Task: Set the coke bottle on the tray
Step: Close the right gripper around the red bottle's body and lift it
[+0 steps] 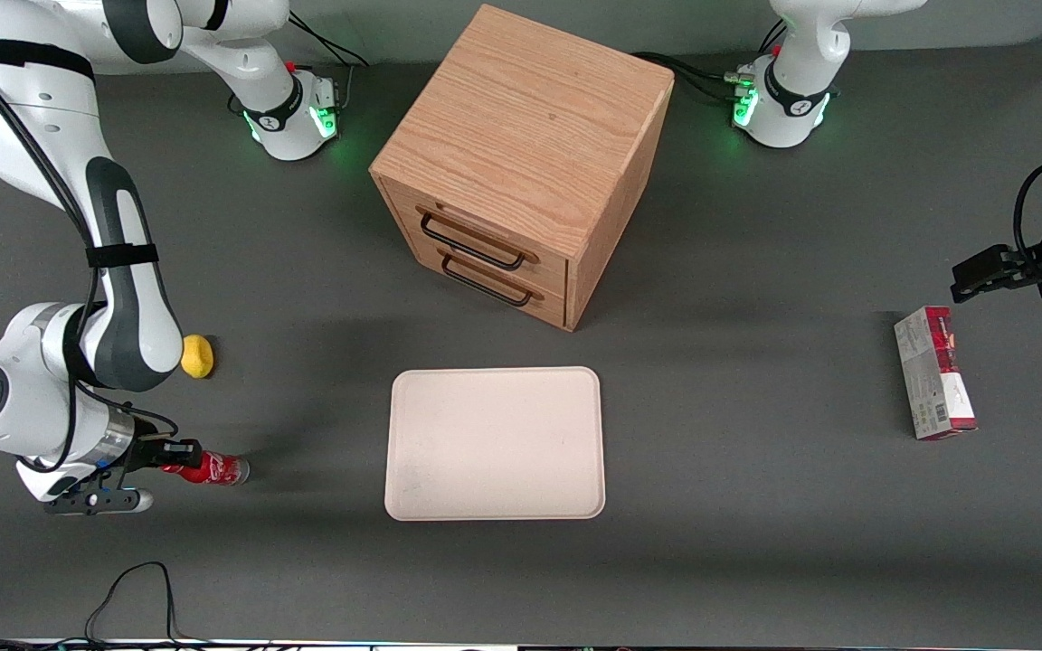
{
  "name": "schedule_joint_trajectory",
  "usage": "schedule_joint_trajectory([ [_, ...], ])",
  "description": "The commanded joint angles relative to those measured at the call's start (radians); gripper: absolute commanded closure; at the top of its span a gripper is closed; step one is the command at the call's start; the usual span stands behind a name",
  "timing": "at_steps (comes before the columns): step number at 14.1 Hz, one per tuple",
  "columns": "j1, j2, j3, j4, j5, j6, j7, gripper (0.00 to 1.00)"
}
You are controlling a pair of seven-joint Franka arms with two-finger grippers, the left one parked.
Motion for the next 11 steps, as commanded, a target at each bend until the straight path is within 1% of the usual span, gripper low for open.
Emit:
schedule_joint_trajectory([
  [1,0.009,-0.039,0.004,0.037,0.019,-0.023,0.031,1.0],
  [3,0.014,-0.073,0.007,0.093,-0.01,-0.133,0.117,1.0],
  [5,0.018,-0.08,0.007,0.242,-0.061,-0.361,0.156,1.0],
  [7,0.02,-0.096,0.007,0.379,-0.065,-0.56,0.16,1.0],
  [9,0.025,-0.146,0.01,0.433,-0.064,-0.665,0.202,1.0],
  [10,0.025,-0.16,0.032,0.459,-0.062,-0.691,0.235,1.0],
  [11,0.023,-0.163,0.071,0.482,-0.064,-0.705,0.284,1.0],
])
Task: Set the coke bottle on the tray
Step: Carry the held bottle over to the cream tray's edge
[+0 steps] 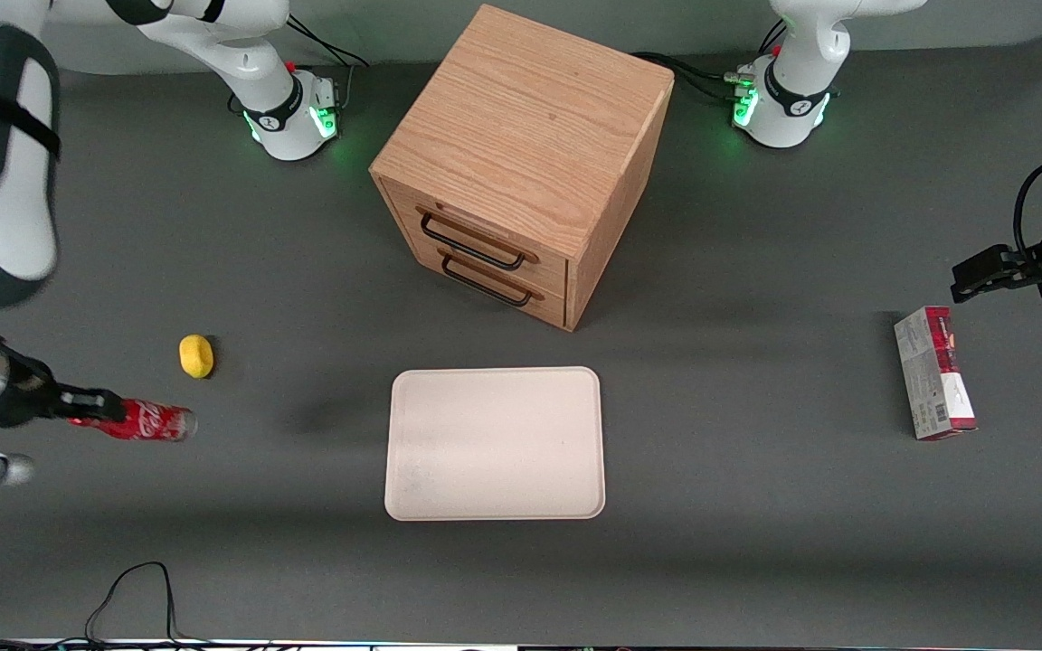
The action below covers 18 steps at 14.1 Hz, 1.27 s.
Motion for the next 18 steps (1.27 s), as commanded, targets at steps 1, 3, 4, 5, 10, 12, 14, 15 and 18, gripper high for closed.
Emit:
schedule_joint_trajectory([
  [1,0.001,-0.002,0.099,0.077,-0.019,-0.048,0.171,1.0],
  [3,0.006,0.011,0.188,0.092,-0.025,-0.032,0.319,1.0],
  [4,0.007,0.024,0.231,0.107,-0.038,-0.028,0.371,1.0],
  [5,0.015,0.05,0.269,0.13,-0.057,-0.028,0.406,1.0],
  [10,0.108,0.194,0.348,0.177,-0.212,0.119,0.549,1.0],
  [12,0.137,0.239,0.35,0.174,-0.226,0.201,0.569,1.0],
  [14,0.157,0.282,0.348,0.174,-0.243,0.271,0.601,1.0],
  [15,0.168,0.308,0.345,0.169,-0.248,0.311,0.608,1.0],
  [18,0.191,0.38,0.337,0.157,-0.28,0.409,0.62,1.0],
])
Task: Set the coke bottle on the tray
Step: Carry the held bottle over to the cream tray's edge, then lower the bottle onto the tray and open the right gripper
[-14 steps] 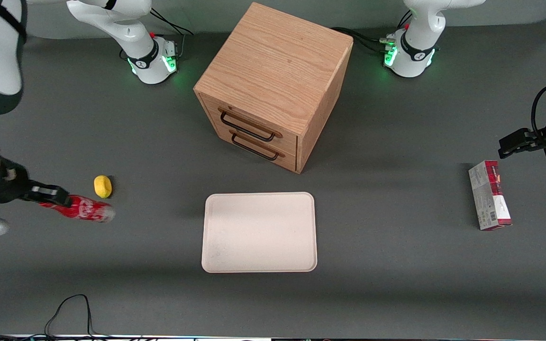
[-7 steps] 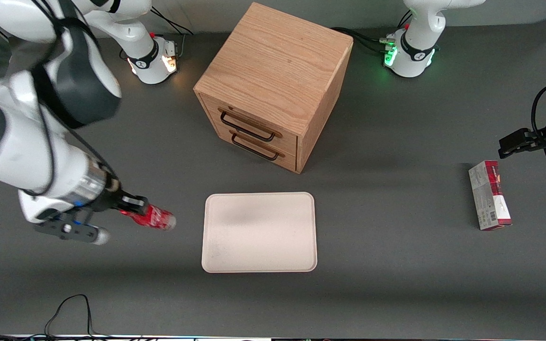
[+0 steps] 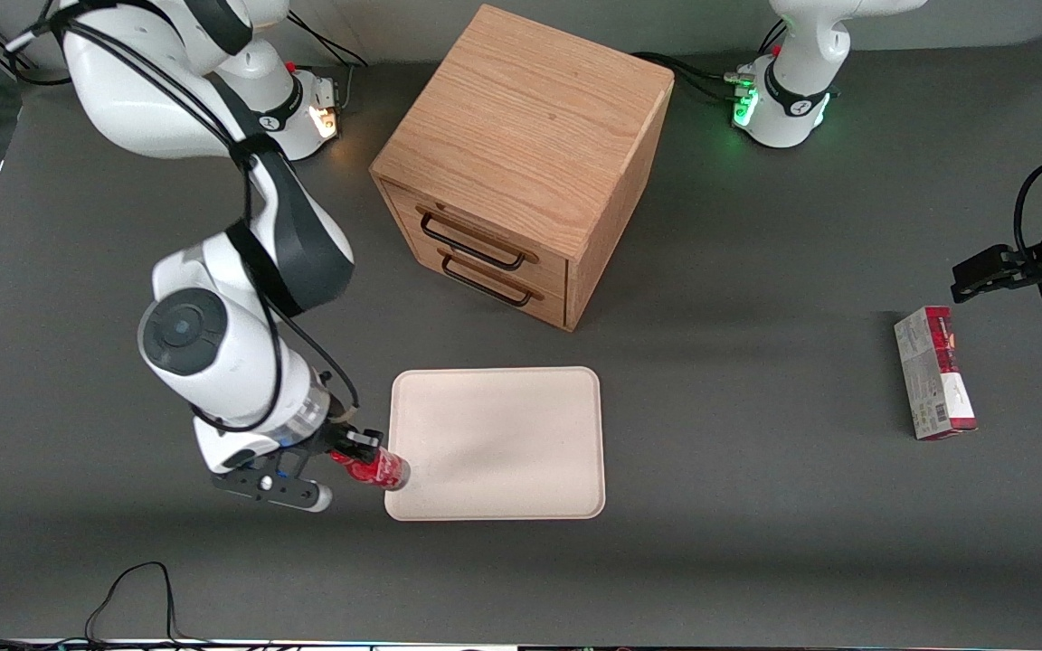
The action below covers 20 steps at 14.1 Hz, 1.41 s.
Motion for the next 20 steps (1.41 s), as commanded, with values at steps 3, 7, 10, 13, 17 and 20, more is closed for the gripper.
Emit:
schedule_joint_trajectory([
  [3,0.028,0.121,-0.02,0.038,-0.053,0.114,0.025,1.0],
  [7,0.034,0.133,-0.031,0.014,-0.079,0.125,0.016,1.0],
  [10,0.034,0.146,-0.031,0.006,-0.079,0.142,0.017,1.0],
  [13,0.032,0.144,-0.031,-0.023,-0.081,0.169,0.02,0.57],
  [17,0.029,0.134,-0.031,-0.023,-0.087,0.175,0.017,0.0],
  [20,0.017,0.066,-0.033,-0.04,-0.081,0.172,0.019,0.0],
])
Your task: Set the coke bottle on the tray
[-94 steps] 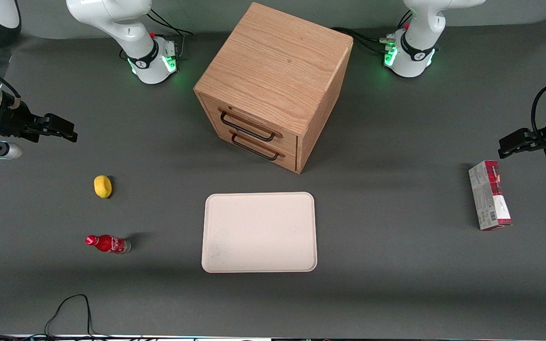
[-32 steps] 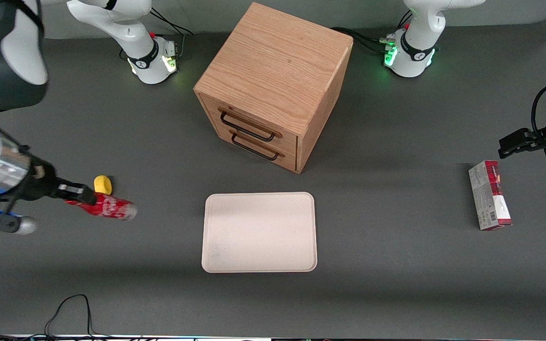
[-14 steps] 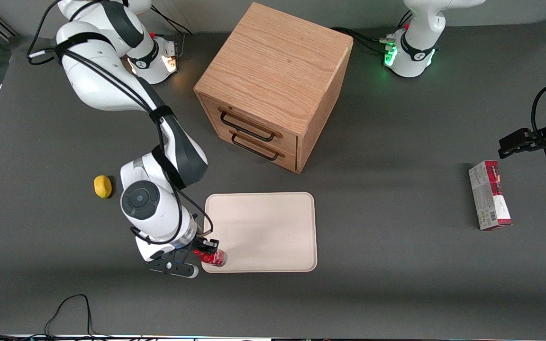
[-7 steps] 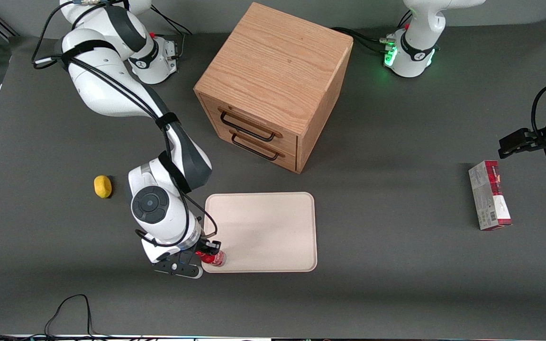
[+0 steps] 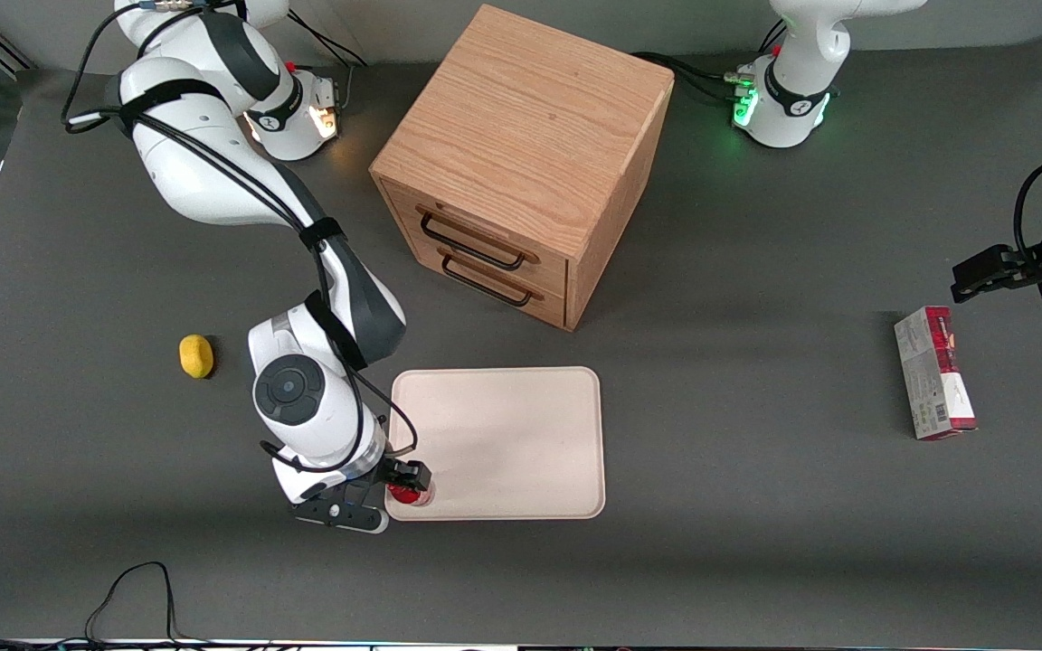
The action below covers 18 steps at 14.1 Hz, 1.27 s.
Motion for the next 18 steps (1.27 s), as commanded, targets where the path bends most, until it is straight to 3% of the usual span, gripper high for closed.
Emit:
schedule_joint_trajectory([
  [1,-0.011,-0.113,-0.009,-0.058,-0.019,-0.016,0.014,0.0],
  [3,-0.031,-0.231,-0.033,-0.159,0.001,-0.058,0.004,0.0],
  [7,-0.074,-0.49,-0.153,-0.344,0.168,-0.236,-0.241,0.0],
  [9,-0.112,-0.596,-0.202,-0.431,0.217,-0.322,-0.375,0.0],
  [14,-0.175,-0.818,-0.297,-0.637,0.268,-0.407,-0.588,0.0],
  [18,-0.194,-0.914,-0.299,-0.686,0.271,-0.447,-0.596,0.0],
])
